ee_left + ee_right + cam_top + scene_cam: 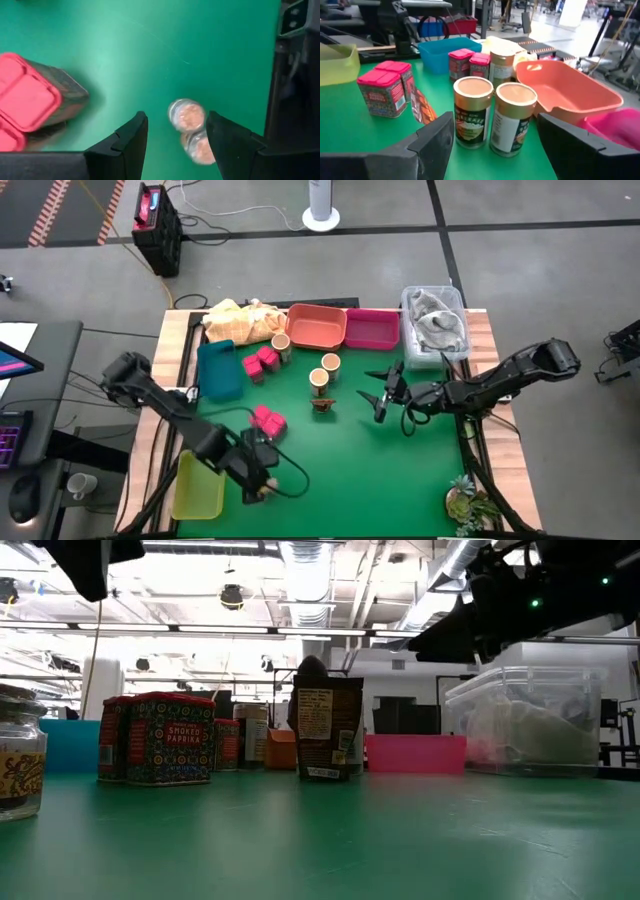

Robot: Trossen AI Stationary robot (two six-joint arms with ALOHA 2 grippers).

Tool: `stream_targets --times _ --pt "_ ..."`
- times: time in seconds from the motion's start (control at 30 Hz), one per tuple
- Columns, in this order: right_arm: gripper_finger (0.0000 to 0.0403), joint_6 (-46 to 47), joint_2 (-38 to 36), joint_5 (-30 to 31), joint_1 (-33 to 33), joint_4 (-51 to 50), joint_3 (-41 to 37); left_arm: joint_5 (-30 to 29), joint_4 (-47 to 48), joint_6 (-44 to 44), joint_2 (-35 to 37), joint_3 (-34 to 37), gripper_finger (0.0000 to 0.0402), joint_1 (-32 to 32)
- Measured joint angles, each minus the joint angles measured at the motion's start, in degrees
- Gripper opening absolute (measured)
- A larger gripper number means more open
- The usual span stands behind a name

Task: Sort spices by type
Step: Put the right small brown seasoning bottle into the blue bin

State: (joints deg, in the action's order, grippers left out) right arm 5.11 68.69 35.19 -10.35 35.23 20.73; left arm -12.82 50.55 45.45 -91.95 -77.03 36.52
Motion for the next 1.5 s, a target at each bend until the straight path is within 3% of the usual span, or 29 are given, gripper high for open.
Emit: stream_targets --times 0.3,0.63,1.23,1.5 --pt "0.0312 0.39 0.00 0.05 -0.05 -0.61 0.00 -0.15 6.15 9.60 -10.85 -10.53 0.0206 -0.39" --pt "0.0312 -1.10 0.00 0.05 0.48 -1.91 0.00 3.23 6.13 17.23 -15.53 -11.07 0.0269 -0.93" --pt "0.0312 1.15 0.02 -0.14 0.24 -4.79 0.00 3.72 8.75 13.73 -19.26 -10.28 0.0284 -0.04" --pt "0.0312 2.77 0.02 -0.21 0.08 -6.47 0.00 7.84 6.83 12.22 -19.75 -7.05 0.0284 0.16"
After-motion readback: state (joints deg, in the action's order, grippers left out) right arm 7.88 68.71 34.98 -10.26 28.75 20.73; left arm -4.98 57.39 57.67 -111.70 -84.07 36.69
